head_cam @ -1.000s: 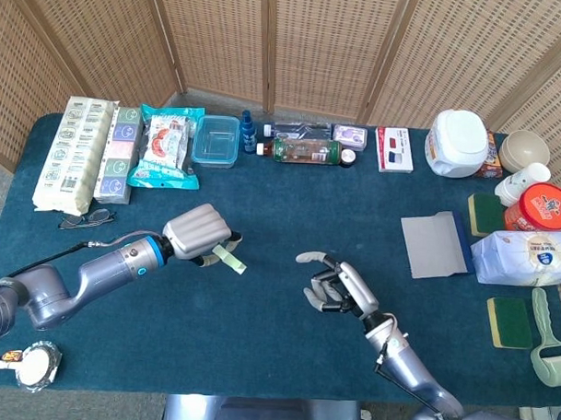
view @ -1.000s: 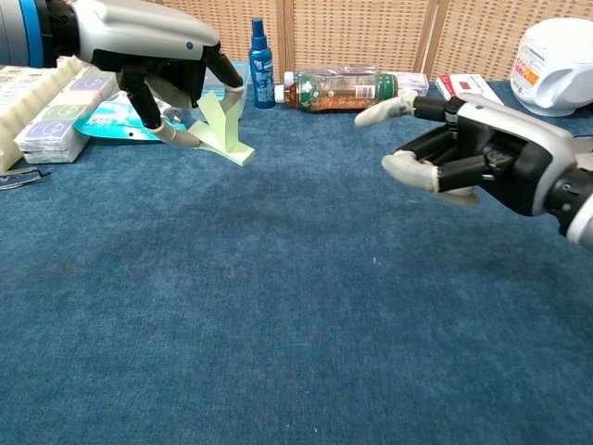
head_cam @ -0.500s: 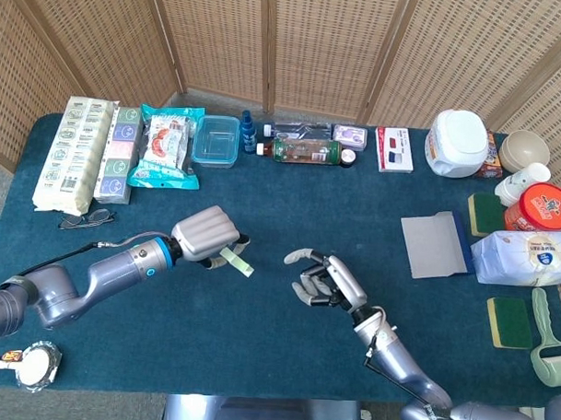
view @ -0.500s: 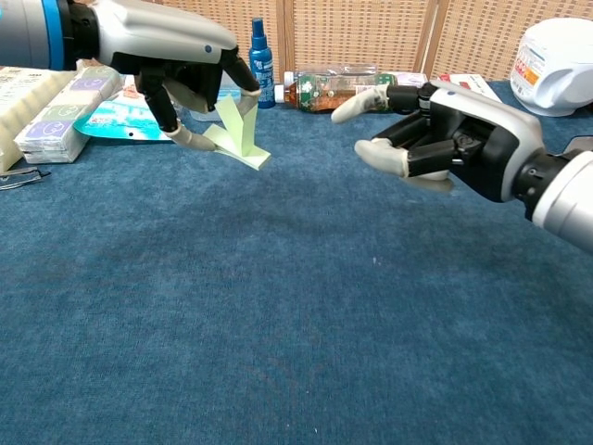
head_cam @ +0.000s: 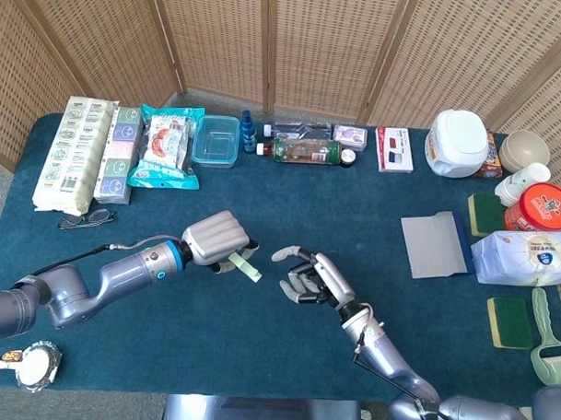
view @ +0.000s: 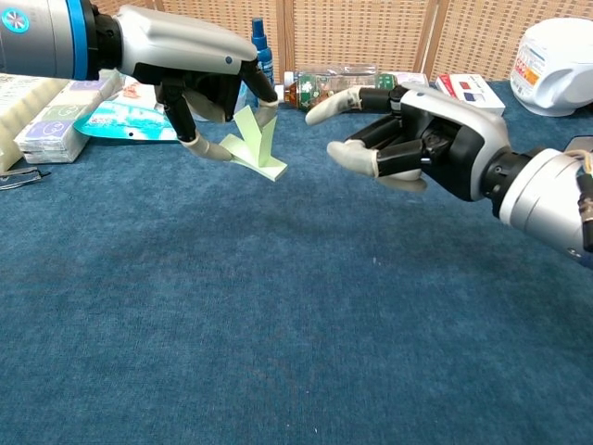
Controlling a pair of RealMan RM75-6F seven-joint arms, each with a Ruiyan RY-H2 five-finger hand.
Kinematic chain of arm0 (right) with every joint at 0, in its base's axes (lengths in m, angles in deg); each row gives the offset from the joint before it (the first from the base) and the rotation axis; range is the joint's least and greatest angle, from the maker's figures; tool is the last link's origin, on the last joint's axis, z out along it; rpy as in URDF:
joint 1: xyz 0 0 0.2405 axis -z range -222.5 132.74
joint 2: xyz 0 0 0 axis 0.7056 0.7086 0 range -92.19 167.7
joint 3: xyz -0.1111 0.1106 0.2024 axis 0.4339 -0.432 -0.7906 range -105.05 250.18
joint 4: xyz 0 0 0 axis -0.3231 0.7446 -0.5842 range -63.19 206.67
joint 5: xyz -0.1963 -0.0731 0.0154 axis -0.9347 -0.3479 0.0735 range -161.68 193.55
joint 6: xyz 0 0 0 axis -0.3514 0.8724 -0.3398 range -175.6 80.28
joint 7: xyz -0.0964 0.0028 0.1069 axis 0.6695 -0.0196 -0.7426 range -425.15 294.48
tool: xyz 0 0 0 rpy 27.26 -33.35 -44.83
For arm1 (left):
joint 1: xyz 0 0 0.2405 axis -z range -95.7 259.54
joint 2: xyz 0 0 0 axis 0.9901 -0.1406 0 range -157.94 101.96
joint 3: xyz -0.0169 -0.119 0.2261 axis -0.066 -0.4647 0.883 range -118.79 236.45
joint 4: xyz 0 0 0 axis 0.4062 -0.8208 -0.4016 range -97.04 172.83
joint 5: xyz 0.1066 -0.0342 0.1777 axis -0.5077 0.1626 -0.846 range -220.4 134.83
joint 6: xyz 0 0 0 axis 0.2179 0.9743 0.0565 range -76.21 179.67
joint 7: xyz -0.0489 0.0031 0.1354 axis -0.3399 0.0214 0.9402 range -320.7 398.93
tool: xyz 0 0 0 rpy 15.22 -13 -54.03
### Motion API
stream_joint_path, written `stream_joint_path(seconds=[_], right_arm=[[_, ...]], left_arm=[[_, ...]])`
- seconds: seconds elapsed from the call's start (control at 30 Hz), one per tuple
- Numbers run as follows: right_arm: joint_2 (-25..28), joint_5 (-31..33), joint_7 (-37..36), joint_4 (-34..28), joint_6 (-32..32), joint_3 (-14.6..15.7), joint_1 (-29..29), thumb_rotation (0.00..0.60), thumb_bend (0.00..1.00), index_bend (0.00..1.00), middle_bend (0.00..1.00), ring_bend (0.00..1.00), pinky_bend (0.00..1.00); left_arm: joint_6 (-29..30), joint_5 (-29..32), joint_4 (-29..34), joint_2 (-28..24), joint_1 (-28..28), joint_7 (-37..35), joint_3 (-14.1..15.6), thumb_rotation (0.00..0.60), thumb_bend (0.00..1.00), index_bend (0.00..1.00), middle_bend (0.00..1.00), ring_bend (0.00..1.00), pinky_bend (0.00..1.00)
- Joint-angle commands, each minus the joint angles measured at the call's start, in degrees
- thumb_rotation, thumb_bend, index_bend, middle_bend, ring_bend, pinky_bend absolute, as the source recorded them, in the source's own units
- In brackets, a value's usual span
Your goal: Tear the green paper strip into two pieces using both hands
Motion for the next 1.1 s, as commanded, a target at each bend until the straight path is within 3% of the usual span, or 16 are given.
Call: stream_joint_path(seconds=[0.03,1.1], right_arm=[[-0.09,0.29,0.26,-0.03,-0.3,0.14,-0.19,0.6,0.43,0.34,0.9,0.99,0.98],[-0.36,2.24,3.07,-2.21,-2.06,0.32,-1.91,0.6,0.43,0.35,0.9,0.99,0.98]], left_arm=[[0.0,0.17,-0.03,0.19,0.12,0.1,0.01,0.6,0.42,0.69,1.0,1.0,1.0],[0.02,1.73,0.02,1.25,0.65,1.17,0.69,0.6,0.42,0.69,1.0,1.0,1.0]])
